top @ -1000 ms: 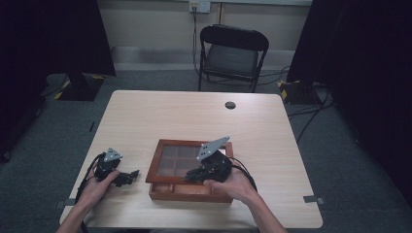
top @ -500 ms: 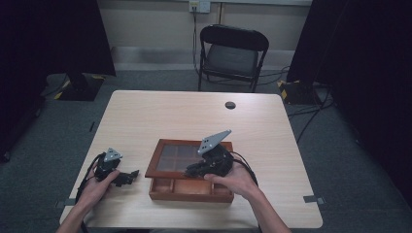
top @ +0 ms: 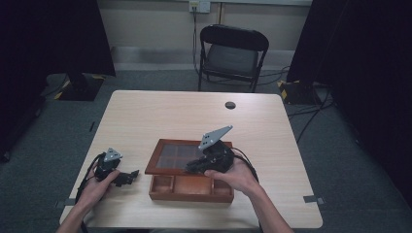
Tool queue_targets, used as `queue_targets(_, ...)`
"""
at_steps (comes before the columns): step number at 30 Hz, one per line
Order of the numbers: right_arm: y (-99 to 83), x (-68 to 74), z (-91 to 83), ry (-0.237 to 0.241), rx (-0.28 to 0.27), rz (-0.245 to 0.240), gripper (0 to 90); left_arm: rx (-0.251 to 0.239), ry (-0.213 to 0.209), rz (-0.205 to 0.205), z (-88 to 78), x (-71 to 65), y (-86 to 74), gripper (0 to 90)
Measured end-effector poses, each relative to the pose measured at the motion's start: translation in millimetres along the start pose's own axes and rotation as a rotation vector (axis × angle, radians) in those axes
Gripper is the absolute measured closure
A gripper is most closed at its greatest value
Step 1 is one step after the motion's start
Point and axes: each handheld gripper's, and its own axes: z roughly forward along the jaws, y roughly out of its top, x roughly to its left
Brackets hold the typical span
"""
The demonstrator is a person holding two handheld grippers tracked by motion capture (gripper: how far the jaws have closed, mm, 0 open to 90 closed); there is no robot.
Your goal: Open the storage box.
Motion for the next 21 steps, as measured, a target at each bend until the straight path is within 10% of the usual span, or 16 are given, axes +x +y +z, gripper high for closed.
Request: queue_targets(21, 9.1, -3.9, -5.7, -0.006, 0.001, -0.003, 83.1, 0.0, 0.001, 0.0, 0.0, 0.0, 0.0, 0.5)
